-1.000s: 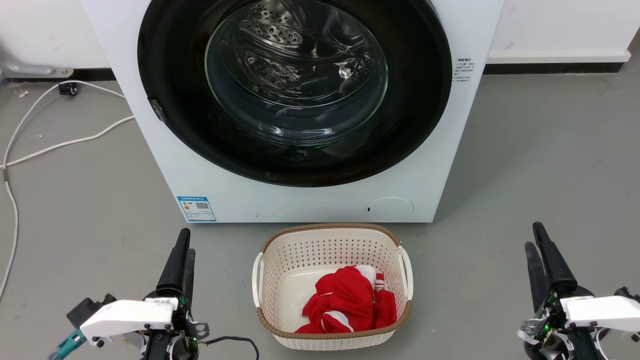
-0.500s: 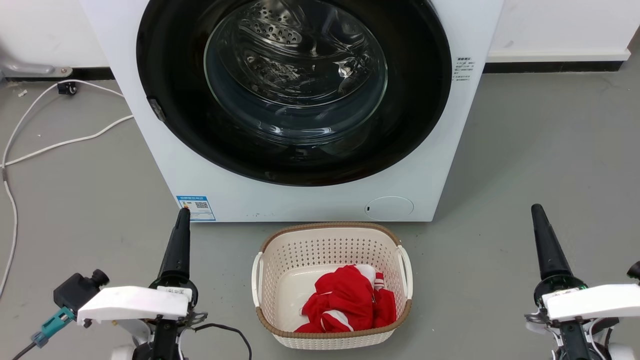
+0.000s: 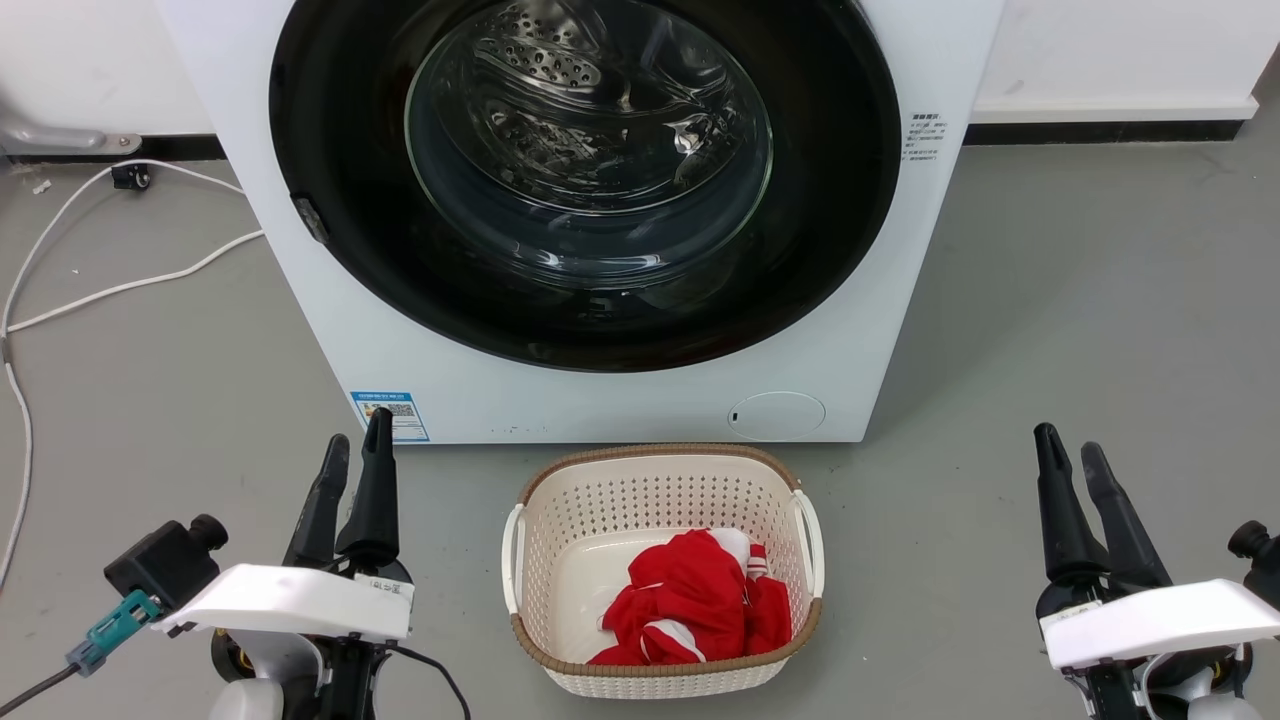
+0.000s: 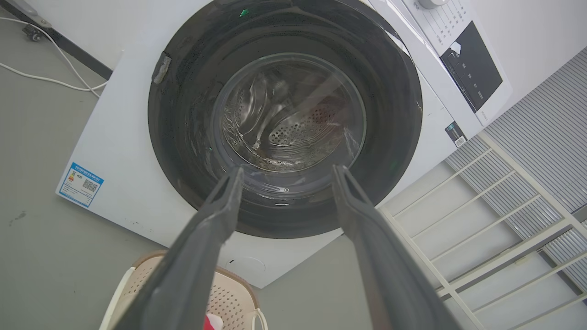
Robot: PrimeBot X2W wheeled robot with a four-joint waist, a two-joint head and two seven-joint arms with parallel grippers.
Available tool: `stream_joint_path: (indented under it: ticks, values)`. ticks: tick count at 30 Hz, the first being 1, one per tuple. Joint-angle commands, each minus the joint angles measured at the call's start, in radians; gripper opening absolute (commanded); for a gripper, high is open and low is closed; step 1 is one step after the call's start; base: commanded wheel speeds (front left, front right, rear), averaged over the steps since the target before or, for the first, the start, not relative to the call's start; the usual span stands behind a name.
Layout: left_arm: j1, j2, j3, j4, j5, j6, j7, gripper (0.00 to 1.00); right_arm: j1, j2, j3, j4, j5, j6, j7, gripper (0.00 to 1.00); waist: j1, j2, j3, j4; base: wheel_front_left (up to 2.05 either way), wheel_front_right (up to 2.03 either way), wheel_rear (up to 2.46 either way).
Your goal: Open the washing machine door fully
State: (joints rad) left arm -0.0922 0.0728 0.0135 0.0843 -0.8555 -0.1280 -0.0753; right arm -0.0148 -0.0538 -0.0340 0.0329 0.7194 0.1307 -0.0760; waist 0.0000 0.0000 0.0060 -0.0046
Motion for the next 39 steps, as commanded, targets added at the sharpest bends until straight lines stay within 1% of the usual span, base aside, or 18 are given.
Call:
stream_joint_path:
  ticks: [1, 5, 14, 25, 39]
  values:
    - [-0.020, 0.008, -0.002, -0.017, 0.035, -0.002, -0.011, 1.00, -0.008, -0.001, 0.001, -0.022, -0.036, 0.000, -0.010, 1.00, 0.0000, 0.0000, 0.000, 0.000, 0.00, 0.00, 0.00]
    - [-0.018, 0.012, -0.011, -0.014, 0.113, -0.001, -0.023, 1.00, 0.000, 0.000, 0.002, -0.029, -0.105, 0.000, -0.023, 1.00, 0.0000, 0.0000, 0.000, -0.001, 0.00, 0.00, 0.00]
    - [-0.011, 0.013, -0.020, -0.016, 0.240, 0.006, -0.049, 1.00, 0.013, 0.000, 0.024, -0.048, -0.232, 0.000, -0.049, 1.00, 0.0000, 0.0000, -0.003, -0.001, 0.00, 0.00, 0.00]
    - [-0.002, 0.020, -0.034, -0.015, 0.369, 0.007, -0.080, 1.00, 0.031, 0.001, 0.040, -0.058, -0.355, 0.000, -0.074, 1.00, 0.0000, 0.0000, -0.004, -0.003, 0.00, 0.00, 0.00]
    - [0.001, 0.034, -0.059, -0.016, 0.525, 0.028, -0.113, 1.00, 0.043, 0.003, 0.050, -0.068, -0.500, 0.000, -0.086, 1.00, 0.0000, 0.0000, -0.005, -0.003, 0.00, 0.00, 0.00]
